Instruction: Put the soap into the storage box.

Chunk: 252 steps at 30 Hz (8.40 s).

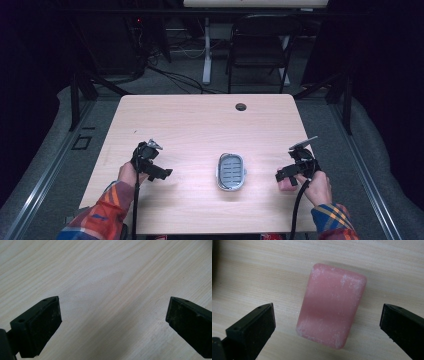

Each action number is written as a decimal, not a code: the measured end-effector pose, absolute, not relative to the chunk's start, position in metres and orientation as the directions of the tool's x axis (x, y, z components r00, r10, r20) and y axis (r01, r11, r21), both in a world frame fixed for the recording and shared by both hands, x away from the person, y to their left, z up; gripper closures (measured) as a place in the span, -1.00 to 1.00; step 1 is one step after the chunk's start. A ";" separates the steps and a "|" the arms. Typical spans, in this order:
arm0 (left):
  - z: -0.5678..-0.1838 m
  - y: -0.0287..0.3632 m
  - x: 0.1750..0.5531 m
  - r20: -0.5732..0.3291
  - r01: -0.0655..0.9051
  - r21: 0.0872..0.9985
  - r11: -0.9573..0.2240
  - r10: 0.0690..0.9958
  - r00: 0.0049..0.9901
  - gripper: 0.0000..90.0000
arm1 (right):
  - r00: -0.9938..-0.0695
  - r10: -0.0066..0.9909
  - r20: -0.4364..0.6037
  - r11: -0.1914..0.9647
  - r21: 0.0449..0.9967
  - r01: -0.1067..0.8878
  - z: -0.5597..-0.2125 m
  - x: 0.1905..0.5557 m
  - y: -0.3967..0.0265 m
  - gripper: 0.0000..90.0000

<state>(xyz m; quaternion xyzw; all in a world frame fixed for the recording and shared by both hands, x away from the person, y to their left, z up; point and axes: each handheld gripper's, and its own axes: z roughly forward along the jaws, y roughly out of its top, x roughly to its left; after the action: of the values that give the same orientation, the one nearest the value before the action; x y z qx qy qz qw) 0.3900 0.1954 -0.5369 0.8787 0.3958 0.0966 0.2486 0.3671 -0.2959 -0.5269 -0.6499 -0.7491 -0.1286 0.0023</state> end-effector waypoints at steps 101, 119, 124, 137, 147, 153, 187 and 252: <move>-0.538 0.191 0.390 -0.018 0.639 0.505 -0.580 0.733 0.680 -0.99 | -0.301 0.949 0.094 0.289 0.130 0.949 -0.507 0.384 -0.277 -0.18; -0.537 0.192 0.389 -0.024 0.641 0.508 -0.575 0.734 0.678 -0.99 | -0.382 0.920 0.088 0.372 0.115 0.921 -0.504 0.385 -0.249 -0.17; -0.537 0.191 0.388 -0.016 0.640 0.506 -0.578 0.736 0.677 -0.99 | -0.423 0.901 0.090 0.414 0.106 0.904 -0.496 0.385 -0.239 -0.17; -0.536 0.192 0.389 -0.021 0.638 0.509 -0.578 0.732 0.681 -0.99 | -0.456 0.884 0.100 0.444 0.122 0.888 -0.480 0.396 -0.224 -0.17; -0.537 0.192 0.389 -0.021 0.641 0.507 -0.576 0.735 0.678 -0.99 | -0.479 0.874 0.085 0.468 0.122 0.876 -0.465 0.399 -0.216 -0.17; -0.536 0.192 0.389 -0.020 0.638 0.508 -0.578 0.733 0.680 -0.99 | -0.499 0.864 0.072 0.491 0.102 0.865 -0.457 0.402 -0.213 -0.17; -0.537 0.193 0.389 -0.023 0.642 0.510 -0.572 0.738 0.675 -1.00 | -0.585 0.810 0.042 0.580 0.083 0.810 -0.441 0.416 -0.161 -0.17; -0.536 0.193 0.389 -0.024 0.640 0.512 -0.573 0.735 0.677 -1.00 | -0.566 0.824 0.039 0.567 -0.060 0.822 -0.494 0.432 -0.097 -0.20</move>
<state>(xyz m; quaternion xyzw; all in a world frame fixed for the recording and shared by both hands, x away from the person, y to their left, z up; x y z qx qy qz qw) 0.3887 0.1933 -0.5363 0.8815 0.3901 0.0963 0.2480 0.4317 -0.0975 -0.4940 -0.4650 -0.8846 0.0175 0.0311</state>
